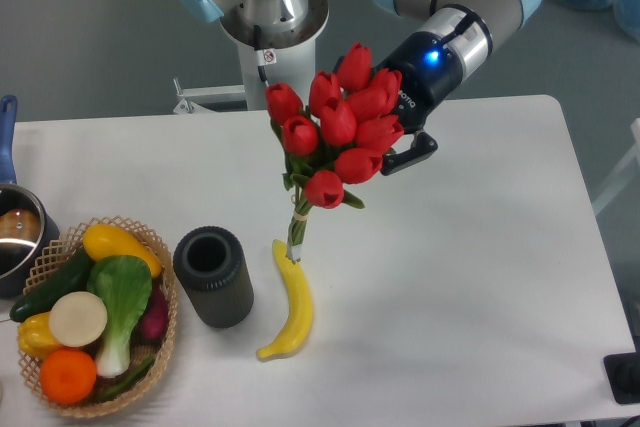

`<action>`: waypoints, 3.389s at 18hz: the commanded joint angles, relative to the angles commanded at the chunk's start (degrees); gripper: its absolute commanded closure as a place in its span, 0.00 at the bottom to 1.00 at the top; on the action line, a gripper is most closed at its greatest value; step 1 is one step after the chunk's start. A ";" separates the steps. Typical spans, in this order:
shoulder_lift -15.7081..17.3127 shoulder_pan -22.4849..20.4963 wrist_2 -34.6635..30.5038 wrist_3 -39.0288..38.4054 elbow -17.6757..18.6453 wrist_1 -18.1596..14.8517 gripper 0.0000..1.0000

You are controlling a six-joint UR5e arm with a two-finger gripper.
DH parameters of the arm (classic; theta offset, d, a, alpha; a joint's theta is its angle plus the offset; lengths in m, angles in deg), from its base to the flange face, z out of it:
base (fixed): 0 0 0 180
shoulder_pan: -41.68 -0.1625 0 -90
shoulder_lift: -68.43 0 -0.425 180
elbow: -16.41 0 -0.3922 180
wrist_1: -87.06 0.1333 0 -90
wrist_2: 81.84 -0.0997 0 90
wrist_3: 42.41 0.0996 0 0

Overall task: Place the flowers on the table
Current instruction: 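Swing the held red tulip bunch so the blooms tip downward, then lower the inverted tulip bunch toward the table beside the banana, then set the tulip blooms on the table and open the gripper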

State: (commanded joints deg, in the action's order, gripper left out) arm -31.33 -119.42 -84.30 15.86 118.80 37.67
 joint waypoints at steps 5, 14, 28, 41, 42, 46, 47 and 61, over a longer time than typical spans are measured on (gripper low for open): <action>0.00 -0.36 -4.82 1.84 0.09 0.17 0.51; 2.90 0.26 -21.68 1.50 0.17 -0.09 0.51; 1.32 5.01 -61.58 1.94 -1.32 -0.09 0.52; -6.85 5.01 -81.39 2.11 -1.50 -0.53 0.51; -7.73 5.01 -81.56 2.02 -1.50 -0.53 0.51; -10.28 4.74 -82.00 1.94 -1.23 -0.53 0.51; -10.72 4.66 -82.00 1.94 -1.06 -0.62 0.51; -15.03 4.57 -81.39 0.62 -1.49 -0.26 0.49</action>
State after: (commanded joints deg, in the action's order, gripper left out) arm -46.36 -114.86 -165.69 16.47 117.31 37.40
